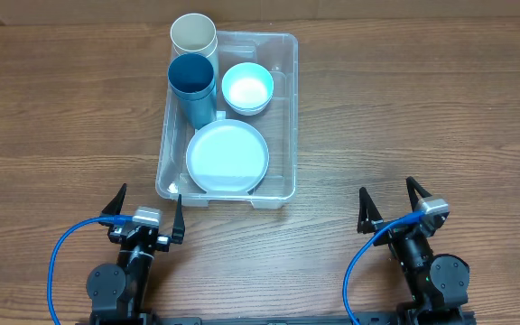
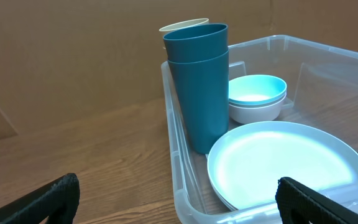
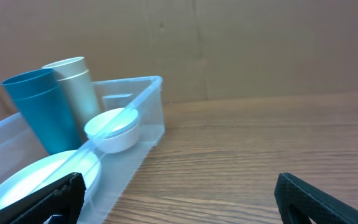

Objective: Pack container

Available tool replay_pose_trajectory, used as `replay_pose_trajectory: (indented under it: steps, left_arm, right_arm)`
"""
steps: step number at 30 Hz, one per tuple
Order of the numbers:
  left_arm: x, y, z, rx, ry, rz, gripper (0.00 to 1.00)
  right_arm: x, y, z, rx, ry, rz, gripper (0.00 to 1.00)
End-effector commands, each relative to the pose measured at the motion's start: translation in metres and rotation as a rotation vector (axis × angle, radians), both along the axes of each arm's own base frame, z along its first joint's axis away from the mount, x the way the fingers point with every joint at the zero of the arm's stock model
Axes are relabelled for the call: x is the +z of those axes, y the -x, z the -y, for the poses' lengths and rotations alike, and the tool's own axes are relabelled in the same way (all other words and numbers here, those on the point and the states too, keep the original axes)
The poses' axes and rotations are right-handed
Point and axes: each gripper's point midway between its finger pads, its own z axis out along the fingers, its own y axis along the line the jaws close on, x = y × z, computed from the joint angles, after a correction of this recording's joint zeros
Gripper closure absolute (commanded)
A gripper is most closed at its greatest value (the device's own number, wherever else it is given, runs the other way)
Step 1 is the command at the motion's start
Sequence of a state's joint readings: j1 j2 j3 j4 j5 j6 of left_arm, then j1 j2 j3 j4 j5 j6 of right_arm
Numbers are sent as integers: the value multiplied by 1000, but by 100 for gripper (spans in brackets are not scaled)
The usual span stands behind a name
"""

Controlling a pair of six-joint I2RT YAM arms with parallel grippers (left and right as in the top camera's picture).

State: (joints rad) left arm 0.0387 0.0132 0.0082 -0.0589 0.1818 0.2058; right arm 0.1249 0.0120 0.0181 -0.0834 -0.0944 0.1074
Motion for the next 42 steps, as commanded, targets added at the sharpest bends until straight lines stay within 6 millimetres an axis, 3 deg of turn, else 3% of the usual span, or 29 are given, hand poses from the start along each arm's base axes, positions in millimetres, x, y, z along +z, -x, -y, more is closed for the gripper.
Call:
replay_pose_trajectory:
  steps: [1,14,42]
  left_arm:
    - [0,0,1,0,0,5,0]
    - [0,0,1,0,0,5,0]
    - [0,0,1,0,0,5,0]
  right_arm:
    - [-3,-3,13,-76,9,-1,0]
    - [-3,-3,16,-91,187,33,0]
    - [-3,-4,24,-123,190,31,0]
